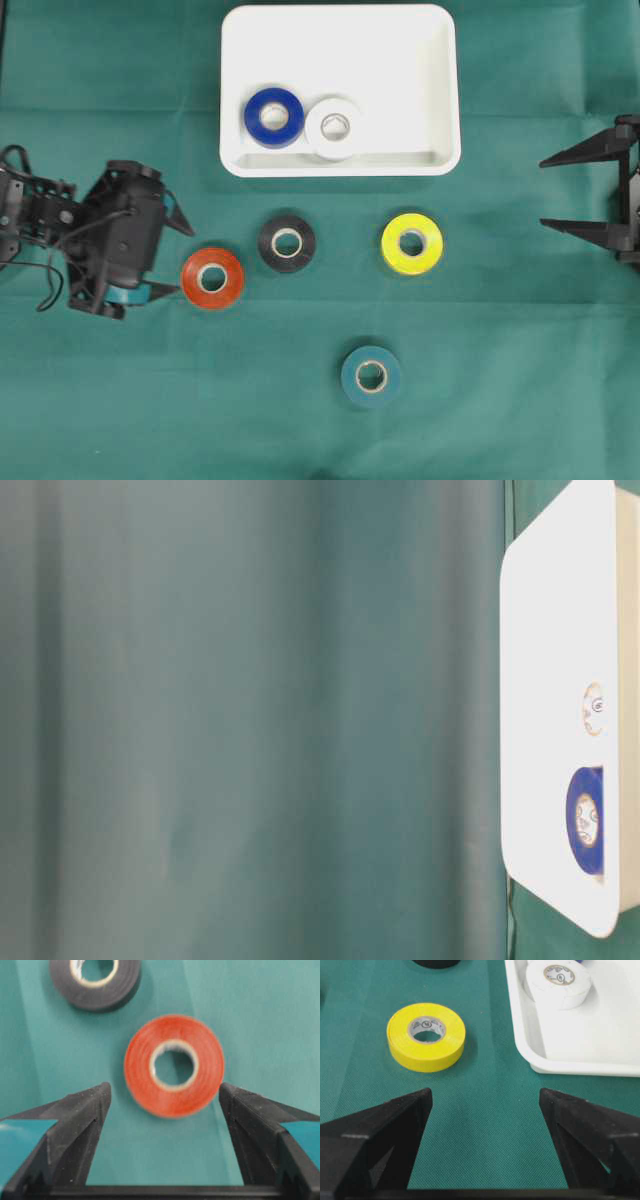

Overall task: Put the tape into the white case with the left arm.
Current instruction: 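Reach the left gripper down to the teal tape roll and grip it, then carry the teal roll into the tray's upper left corner, then release the teal roll and withdraw the left gripper to the left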

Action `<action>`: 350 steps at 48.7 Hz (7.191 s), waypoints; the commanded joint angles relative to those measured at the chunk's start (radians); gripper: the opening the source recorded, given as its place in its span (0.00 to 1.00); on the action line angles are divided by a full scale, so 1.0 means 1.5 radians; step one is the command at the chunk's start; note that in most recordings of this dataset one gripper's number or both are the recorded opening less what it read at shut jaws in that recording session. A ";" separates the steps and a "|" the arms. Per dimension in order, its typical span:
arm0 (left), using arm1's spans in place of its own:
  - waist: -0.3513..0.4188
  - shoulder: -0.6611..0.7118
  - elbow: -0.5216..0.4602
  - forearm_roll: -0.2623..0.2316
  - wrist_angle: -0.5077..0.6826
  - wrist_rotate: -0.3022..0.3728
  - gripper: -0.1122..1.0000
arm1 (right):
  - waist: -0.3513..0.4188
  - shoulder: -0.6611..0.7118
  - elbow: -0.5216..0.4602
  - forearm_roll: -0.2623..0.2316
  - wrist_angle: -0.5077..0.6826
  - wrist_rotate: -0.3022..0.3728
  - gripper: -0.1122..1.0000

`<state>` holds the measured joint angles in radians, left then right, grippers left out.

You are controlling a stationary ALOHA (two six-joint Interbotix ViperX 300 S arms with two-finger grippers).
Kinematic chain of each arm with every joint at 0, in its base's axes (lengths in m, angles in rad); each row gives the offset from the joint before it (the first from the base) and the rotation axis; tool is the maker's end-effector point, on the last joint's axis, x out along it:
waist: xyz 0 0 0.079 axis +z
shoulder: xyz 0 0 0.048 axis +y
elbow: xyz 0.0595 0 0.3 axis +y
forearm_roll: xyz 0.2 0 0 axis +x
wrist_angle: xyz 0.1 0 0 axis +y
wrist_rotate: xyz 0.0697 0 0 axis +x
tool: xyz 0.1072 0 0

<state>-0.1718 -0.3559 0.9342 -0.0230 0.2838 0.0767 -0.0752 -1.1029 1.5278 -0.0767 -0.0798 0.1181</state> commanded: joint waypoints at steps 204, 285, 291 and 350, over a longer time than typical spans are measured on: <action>-0.051 0.353 -0.507 0.002 0.132 0.003 0.33 | -0.001 0.003 -0.005 -0.001 -0.006 0.000 0.66; 0.427 0.283 -0.302 0.002 -0.001 0.003 0.33 | -0.001 0.003 -0.005 -0.001 -0.006 0.000 0.66; 0.436 0.292 -0.303 0.002 -0.005 0.003 0.33 | -0.001 0.003 -0.005 -0.001 -0.006 0.000 0.66; 0.418 0.252 -0.256 0.002 -0.006 0.002 0.89 | -0.001 0.003 -0.005 -0.001 -0.006 0.000 0.66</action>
<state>0.4709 0.0798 0.5476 -0.0215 0.2823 0.0813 -0.0752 -1.1045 1.5294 -0.0767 -0.0798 0.1166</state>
